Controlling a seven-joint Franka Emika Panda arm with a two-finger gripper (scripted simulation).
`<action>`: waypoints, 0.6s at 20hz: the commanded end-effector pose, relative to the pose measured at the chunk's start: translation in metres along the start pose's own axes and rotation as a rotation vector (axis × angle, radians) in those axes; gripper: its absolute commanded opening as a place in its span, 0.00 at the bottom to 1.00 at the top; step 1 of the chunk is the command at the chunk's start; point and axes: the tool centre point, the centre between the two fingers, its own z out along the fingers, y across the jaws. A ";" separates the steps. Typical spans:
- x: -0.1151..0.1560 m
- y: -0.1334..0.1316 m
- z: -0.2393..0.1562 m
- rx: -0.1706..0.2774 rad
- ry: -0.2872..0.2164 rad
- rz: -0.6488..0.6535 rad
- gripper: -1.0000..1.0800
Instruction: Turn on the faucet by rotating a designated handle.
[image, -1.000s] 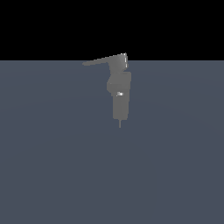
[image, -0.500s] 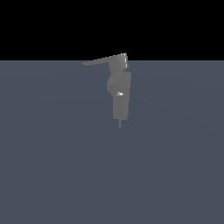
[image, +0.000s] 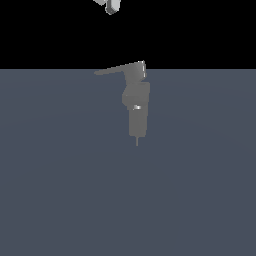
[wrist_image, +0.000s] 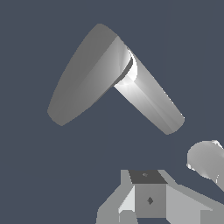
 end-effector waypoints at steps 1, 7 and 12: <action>0.010 -0.014 0.008 -0.004 0.000 0.074 0.00; 0.032 -0.045 0.028 -0.019 0.011 0.247 0.00; 0.049 -0.071 0.048 -0.031 0.033 0.388 0.00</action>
